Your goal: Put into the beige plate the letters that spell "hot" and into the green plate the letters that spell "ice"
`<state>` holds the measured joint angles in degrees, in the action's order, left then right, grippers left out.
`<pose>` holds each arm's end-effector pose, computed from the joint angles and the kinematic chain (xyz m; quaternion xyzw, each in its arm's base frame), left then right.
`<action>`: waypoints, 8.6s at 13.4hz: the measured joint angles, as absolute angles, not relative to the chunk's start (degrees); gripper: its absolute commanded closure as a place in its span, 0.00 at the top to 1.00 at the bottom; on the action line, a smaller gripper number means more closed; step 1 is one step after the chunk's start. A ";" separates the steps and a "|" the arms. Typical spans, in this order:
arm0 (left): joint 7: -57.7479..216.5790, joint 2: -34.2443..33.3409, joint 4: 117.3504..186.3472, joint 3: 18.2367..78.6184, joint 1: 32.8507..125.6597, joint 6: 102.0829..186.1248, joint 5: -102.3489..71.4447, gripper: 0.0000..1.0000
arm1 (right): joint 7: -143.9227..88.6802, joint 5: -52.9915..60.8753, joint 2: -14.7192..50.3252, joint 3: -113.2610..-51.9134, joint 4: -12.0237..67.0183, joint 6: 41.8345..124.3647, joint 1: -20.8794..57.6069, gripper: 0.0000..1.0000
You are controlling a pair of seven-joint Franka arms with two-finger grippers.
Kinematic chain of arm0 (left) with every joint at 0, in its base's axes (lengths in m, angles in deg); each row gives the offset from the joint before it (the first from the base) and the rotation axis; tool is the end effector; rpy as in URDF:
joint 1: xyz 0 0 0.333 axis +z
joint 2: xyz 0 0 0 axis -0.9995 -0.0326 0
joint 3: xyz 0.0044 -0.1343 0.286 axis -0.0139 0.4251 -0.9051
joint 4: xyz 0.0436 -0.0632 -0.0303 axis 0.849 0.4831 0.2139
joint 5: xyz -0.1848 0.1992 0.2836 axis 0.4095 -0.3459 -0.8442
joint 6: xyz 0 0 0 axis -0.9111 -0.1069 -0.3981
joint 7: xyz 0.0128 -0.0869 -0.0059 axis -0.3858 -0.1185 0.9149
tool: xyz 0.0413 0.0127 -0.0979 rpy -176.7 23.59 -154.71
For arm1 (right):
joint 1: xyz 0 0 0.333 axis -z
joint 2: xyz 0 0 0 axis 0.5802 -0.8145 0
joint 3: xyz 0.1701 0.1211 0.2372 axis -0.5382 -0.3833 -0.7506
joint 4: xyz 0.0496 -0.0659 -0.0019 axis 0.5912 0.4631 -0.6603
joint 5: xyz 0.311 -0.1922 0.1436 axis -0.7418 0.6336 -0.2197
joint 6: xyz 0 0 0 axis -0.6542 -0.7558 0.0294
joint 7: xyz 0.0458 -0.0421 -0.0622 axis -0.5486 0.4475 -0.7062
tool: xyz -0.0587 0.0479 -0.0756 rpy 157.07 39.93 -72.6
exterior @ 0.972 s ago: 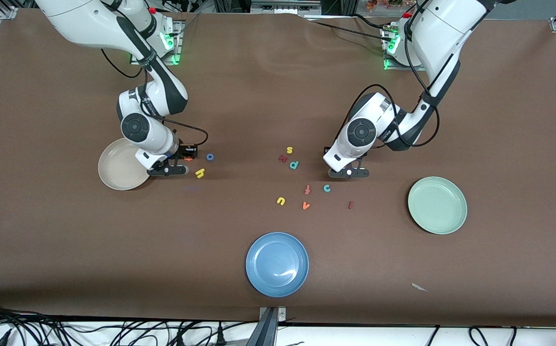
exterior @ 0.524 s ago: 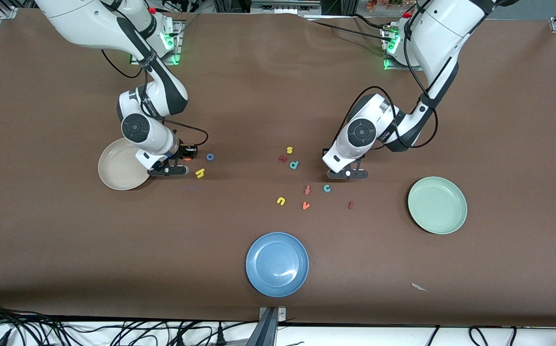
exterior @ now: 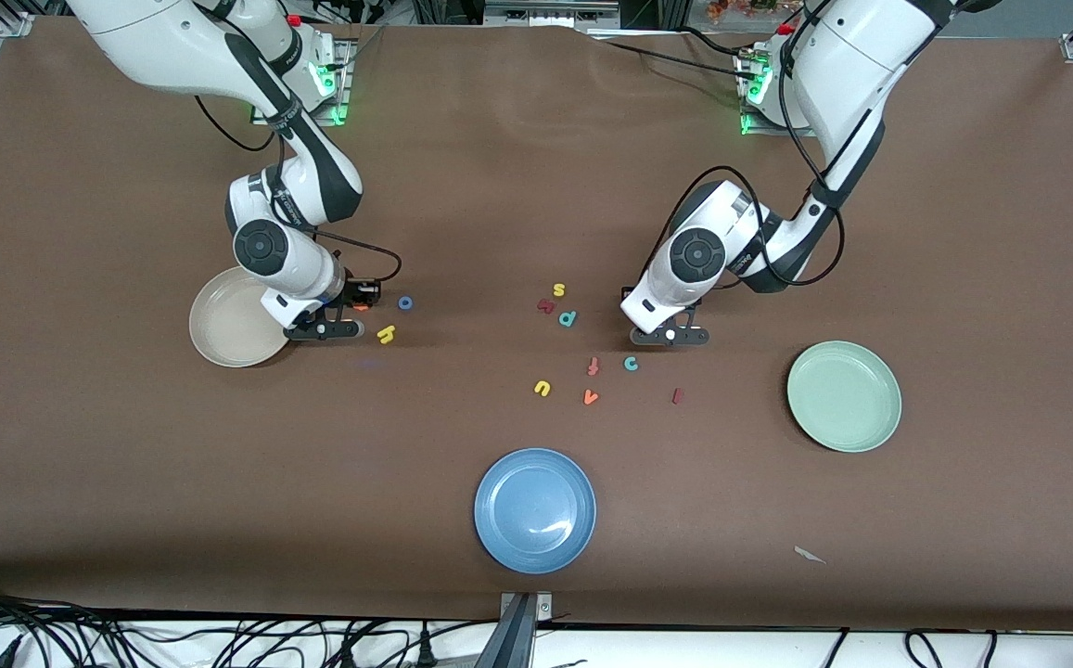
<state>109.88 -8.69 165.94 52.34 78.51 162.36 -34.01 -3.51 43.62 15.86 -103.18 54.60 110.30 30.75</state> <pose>0.5041 -0.3085 0.1705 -0.9952 -0.0016 0.0974 0.0006 0.5063 0.1880 0.1744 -0.9965 -0.0183 0.0789 0.0188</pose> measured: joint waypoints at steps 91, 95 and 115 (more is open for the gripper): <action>87.51 -23.45 139.22 51.04 82.80 155.09 -41.84 0.04 | -2.92 46.49 18.18 -82.70 45.34 85.60 24.43 1.00; 88.26 -23.42 139.18 51.07 82.84 155.07 -41.93 0.00 | -2.07 45.45 19.73 -85.62 42.55 82.97 24.25 0.99; 73.28 -10.35 150.57 50.75 100.72 151.33 -42.73 0.00 | 14.55 44.27 12.53 -103.32 48.43 107.88 22.36 0.87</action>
<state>73.28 -10.35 150.57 50.75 100.72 151.33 -42.73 14.55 44.27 12.53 -103.32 48.43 107.88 22.36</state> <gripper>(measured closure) 0.899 0.075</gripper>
